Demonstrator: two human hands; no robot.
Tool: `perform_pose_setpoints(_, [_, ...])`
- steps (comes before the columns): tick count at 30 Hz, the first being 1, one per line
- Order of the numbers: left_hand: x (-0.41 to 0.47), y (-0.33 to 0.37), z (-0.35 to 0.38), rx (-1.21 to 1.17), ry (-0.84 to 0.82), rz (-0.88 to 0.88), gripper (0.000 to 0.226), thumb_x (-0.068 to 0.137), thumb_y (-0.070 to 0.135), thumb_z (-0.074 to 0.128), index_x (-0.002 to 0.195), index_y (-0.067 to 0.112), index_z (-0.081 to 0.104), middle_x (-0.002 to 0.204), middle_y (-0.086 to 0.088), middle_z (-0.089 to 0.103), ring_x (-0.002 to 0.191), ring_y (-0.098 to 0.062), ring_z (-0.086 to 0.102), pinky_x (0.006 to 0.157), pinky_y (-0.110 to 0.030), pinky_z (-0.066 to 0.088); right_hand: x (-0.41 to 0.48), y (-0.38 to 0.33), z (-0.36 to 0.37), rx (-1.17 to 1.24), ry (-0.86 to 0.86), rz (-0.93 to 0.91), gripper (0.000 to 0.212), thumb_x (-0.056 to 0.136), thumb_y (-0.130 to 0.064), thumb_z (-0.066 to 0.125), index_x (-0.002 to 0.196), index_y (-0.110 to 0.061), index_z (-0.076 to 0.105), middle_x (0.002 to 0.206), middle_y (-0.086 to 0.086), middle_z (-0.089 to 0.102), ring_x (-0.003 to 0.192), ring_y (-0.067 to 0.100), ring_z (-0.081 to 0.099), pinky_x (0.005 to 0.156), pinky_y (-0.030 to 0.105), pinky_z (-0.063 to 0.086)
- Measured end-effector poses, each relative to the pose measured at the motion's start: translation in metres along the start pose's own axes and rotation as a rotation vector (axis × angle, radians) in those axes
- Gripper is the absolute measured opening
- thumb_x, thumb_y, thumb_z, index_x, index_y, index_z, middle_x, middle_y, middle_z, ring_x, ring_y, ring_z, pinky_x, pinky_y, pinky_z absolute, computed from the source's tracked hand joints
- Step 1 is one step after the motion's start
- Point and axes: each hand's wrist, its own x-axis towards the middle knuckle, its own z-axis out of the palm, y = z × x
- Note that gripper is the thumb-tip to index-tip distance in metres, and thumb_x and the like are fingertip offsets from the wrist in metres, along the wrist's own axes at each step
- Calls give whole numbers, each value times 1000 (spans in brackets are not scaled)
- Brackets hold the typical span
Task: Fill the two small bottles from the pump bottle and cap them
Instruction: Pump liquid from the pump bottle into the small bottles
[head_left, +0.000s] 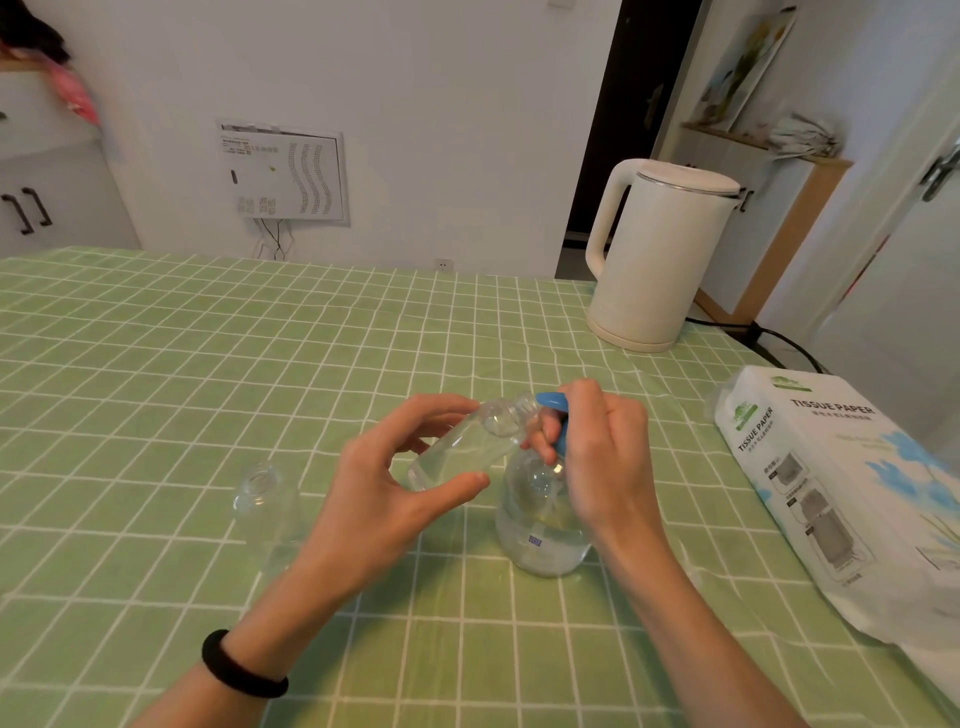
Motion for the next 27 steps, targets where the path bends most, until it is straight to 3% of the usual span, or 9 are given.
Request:
perform_pose_setpoints(6, [1, 0, -1, -18, 8, -2, 55, 76, 22, 93, 125, 28, 69, 121, 18, 75, 113, -9, 72, 96, -24, 55, 0, 0, 2, 30, 2, 32, 60, 99, -45, 39, 47, -18, 51, 46, 1, 51, 57, 10, 65, 85, 62, 60])
perform_pose_setpoints(14, [0, 0, 0, -49, 3, -17, 53, 76, 27, 87, 126, 27, 69, 121, 15, 76, 116, -12, 72, 100, -26, 54, 1, -1, 0, -11, 1, -10, 50, 93, -34, 40, 46, -21, 51, 47, 5, 54, 58, 15, 66, 82, 61, 59])
perform_pose_setpoints(21, [0, 0, 0, -64, -6, -19, 54, 76, 27, 87, 127, 27, 69, 123, 16, 76, 118, -12, 72, 102, -26, 54, 1, -1, 2, -2, 12, 18, 63, 101, -46, 37, 47, -17, 51, 47, 2, 52, 58, 13, 64, 85, 62, 58])
perform_pose_setpoints(27, [1, 0, 1, -73, -12, -21, 55, 77, 27, 87, 128, 27, 69, 123, 15, 76, 118, -12, 72, 103, -29, 55, 1, -3, 1, -16, 5, -18, 51, 94, -32, 38, 46, -21, 50, 47, 5, 53, 57, 18, 61, 81, 62, 57])
